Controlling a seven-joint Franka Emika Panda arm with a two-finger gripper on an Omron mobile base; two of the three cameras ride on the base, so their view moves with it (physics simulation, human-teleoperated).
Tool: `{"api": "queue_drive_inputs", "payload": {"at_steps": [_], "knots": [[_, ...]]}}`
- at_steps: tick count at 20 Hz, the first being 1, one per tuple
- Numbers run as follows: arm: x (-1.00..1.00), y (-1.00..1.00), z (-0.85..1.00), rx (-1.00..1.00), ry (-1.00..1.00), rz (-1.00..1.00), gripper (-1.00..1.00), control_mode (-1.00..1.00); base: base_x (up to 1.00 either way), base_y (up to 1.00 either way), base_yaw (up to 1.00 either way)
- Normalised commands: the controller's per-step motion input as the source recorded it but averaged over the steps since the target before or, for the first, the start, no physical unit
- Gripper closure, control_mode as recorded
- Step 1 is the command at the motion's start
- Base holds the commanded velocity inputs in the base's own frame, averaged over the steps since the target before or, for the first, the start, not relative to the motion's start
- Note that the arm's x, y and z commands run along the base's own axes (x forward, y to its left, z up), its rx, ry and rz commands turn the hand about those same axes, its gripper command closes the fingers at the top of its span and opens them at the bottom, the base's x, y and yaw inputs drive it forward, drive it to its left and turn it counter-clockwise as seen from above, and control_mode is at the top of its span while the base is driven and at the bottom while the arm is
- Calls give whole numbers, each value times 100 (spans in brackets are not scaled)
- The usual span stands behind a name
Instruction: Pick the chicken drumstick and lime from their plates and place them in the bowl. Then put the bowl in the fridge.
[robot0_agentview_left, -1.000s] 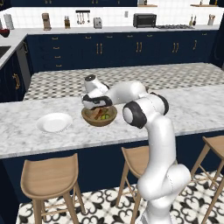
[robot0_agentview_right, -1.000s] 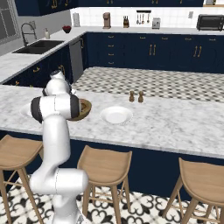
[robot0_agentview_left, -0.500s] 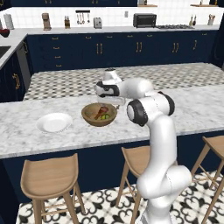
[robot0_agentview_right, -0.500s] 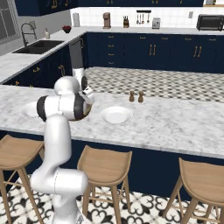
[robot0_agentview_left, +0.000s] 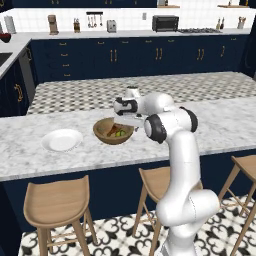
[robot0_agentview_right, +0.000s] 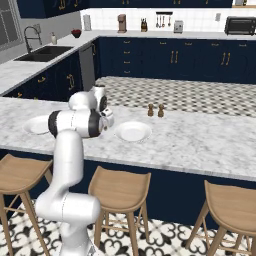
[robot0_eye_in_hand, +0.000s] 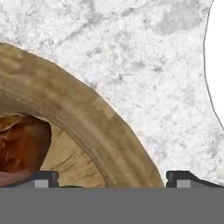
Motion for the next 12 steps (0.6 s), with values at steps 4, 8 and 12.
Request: {"api": "queue_drive_inputs", "payload": {"at_steps": [4, 8, 12], "knots": [[11, 0, -32, 4, 1, 0, 100, -100, 0, 0, 0], [-3, 0, 0, 0, 0, 0, 100, -100, 0, 0, 0], [-55, -3, 55, 1, -8, -1, 100, -100, 0, 0, 0]]}}
